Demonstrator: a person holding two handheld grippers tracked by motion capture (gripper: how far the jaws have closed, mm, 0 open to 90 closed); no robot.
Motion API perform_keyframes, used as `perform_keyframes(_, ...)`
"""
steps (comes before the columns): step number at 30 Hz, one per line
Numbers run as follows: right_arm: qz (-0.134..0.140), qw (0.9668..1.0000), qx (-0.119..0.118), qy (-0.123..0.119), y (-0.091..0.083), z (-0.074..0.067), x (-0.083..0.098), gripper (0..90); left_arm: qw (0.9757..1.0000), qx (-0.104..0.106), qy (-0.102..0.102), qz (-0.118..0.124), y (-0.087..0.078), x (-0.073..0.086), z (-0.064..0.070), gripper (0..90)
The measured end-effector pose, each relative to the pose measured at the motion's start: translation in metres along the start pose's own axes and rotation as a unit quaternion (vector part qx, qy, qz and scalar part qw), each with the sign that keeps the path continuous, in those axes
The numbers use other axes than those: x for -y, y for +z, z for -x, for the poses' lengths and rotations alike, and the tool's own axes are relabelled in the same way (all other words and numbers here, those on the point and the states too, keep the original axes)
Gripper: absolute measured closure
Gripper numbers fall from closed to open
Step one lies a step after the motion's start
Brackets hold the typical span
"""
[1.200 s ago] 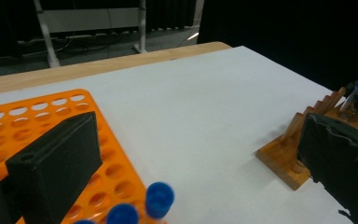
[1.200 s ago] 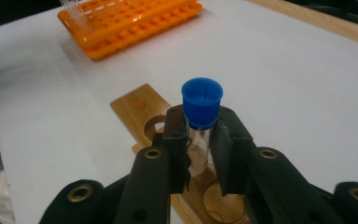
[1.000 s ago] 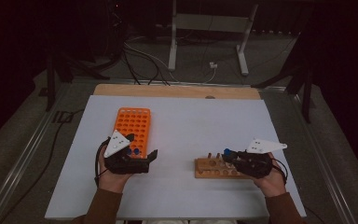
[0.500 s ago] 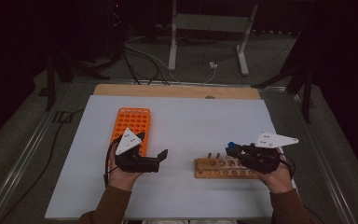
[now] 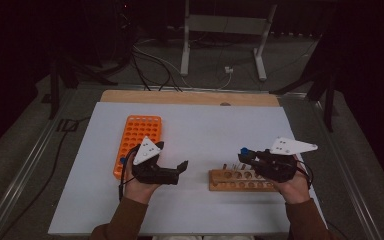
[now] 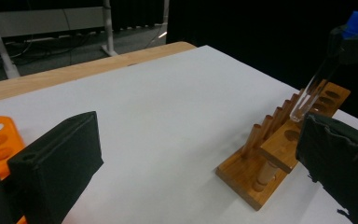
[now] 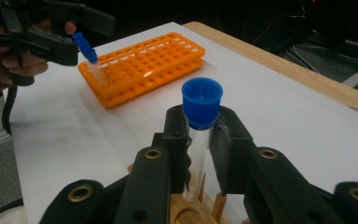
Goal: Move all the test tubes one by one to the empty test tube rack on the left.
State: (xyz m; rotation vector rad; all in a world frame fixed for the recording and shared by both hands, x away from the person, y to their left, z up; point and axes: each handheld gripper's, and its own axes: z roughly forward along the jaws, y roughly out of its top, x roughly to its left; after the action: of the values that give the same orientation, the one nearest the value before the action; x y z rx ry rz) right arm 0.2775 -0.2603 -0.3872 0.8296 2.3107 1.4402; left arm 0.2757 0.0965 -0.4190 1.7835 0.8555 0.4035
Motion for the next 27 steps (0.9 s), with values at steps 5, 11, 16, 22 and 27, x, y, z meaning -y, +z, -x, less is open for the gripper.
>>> perform_keyframes(5, 0.003, 1.0, 0.0, -0.002, 0.005, -0.002, -0.005, 76.7, 1.0, 0.008, 0.003, 0.0, 0.006, -0.001, 0.005, 1.5)
perform_keyframes(11, 0.001, 1.0, -0.004, -0.002, 0.015, -0.005, -0.007, 76.7, 0.9998, 0.018, 0.007, -0.004, 0.014, -0.003, 0.012, 1.7)
perform_keyframes(16, 0.002, 1.0, -0.009, -0.004, 0.023, -0.009, -0.011, 76.7, 0.9996, 0.026, 0.009, -0.003, 0.02, -0.004, 0.018, 3.2)
perform_keyframes(22, -0.001, 0.9999, -0.011, -0.006, 0.031, -0.014, -0.015, 76.7, 0.9993, 0.035, 0.01, -0.003, 0.026, -0.005, 0.023, 5.8)
perform_keyframes(27, -0.004, 0.9999, -0.012, -0.003, 0.038, -0.016, -0.017, 76.7, 0.9991, 0.039, 0.015, -0.008, 0.029, -0.004, 0.026, 7.5)
